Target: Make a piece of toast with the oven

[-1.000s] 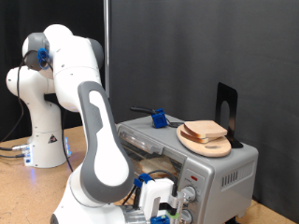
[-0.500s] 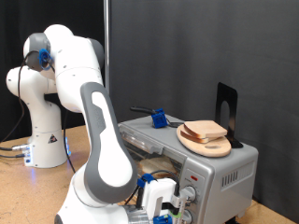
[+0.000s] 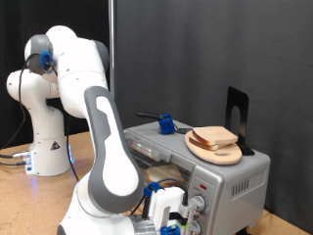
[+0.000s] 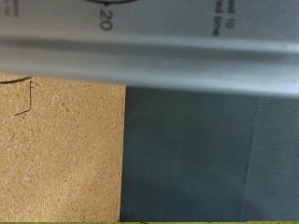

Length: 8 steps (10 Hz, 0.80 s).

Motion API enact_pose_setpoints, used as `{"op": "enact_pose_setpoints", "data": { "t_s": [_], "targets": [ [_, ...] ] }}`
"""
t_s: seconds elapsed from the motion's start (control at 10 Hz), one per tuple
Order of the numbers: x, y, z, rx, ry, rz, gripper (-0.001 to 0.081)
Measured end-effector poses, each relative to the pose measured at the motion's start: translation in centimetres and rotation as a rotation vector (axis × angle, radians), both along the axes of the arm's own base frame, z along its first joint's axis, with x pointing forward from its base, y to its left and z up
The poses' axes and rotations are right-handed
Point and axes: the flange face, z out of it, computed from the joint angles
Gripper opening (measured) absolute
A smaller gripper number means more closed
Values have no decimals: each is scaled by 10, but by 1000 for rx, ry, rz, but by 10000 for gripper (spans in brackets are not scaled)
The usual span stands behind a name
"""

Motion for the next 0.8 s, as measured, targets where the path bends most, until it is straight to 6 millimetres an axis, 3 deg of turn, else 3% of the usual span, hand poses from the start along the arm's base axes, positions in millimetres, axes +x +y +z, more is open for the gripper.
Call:
{"op": "enact_pose_setpoints", "data": {
  "t_s": [0.1,0.2,0.3,0.4,0.5,0.6,0.8],
  "targets": [
    [-1,1,-1,1,3,0,524],
    [-2,1,-2,1,5,0,524],
    [-2,1,-3,2,8,0,388],
    [-3,1,-4,2,10,0,388],
    [-3,1,-1,7,7,3,186],
    [-3,1,0,10,6,5,89],
    [-4,2,0,12,-13,2,90]
  ]
}}
